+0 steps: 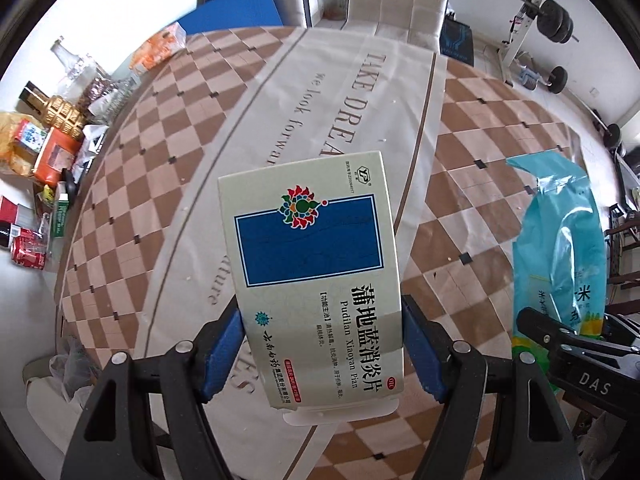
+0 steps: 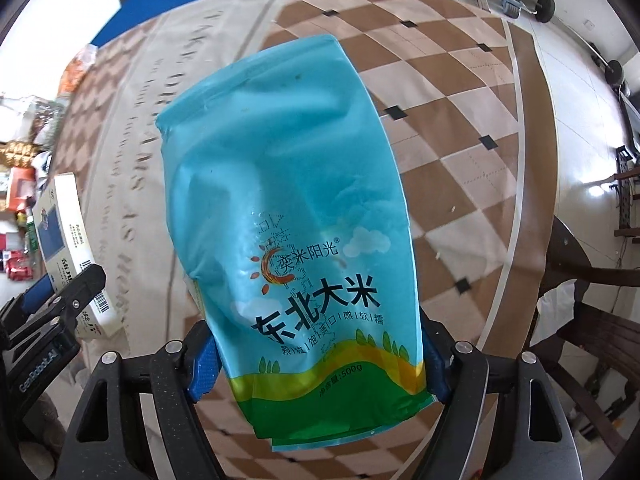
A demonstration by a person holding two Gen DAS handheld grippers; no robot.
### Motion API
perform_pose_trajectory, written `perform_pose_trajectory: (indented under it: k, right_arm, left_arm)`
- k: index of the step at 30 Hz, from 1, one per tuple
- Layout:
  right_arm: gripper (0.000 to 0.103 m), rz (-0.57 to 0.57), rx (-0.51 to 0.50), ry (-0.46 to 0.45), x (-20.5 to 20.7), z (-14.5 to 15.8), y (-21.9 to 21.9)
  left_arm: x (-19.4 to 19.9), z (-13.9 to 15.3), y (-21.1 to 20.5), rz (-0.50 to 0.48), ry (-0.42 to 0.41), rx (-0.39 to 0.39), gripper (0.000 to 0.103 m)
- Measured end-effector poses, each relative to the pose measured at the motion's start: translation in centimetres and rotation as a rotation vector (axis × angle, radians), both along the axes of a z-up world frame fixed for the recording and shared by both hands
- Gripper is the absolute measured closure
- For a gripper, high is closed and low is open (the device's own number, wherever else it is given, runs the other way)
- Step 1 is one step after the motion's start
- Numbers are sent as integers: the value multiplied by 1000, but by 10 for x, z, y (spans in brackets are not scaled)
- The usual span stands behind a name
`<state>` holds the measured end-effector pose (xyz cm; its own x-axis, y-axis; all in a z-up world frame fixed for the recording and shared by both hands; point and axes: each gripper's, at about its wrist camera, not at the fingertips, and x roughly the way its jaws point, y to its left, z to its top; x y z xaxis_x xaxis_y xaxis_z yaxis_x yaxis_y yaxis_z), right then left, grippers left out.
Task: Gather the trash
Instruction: 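Carry the tablet box and rice bag over the bin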
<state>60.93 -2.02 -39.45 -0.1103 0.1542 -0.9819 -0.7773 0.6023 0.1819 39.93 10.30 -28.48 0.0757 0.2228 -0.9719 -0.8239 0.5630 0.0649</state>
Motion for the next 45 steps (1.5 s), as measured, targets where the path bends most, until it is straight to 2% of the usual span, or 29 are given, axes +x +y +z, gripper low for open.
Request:
perform_pose_trajectory:
  k: [8, 15, 19, 23, 28, 32, 34, 38, 39, 45]
  right_arm:
    - [24, 2, 80, -2, -68, 49, -52]
    - [24, 2, 134, 3, -165, 89, -112]
    - [25, -7, 155, 22, -218, 97, -148]
    - [25, 3, 143, 64, -278, 86, -188]
    - [25, 39, 65, 157, -333, 40, -234]
    - [25, 113, -34, 208, -380, -18, -265]
    - [25, 137, -82, 234, -394, -49, -276]
    - [25, 157, -186, 263, -410, -137, -291]
    - [25, 152, -206, 266, -410, -160, -293]
    - [25, 103, -282, 265, -395, -317, -280]
  left_arm:
    - [-84, 33, -19, 6, -84, 25, 31]
    - [-181, 54, -57, 9, -148, 34, 31]
    - [-235, 50, -77, 19, -159, 19, 31]
    - [-281, 25, -97, 35, -133, -35, 31]
    - [-331, -29, -122, 76, -70, -135, 31]
    - [-355, -85, -136, 127, -33, -233, 31]
    - [-361, -124, -139, 150, -23, -288, 31]
    - [-362, -212, -134, 188, -14, -398, 30]
    - [-360, -241, -131, 202, -15, -429, 30]
    - [-336, -394, -110, 202, -38, -573, 30]
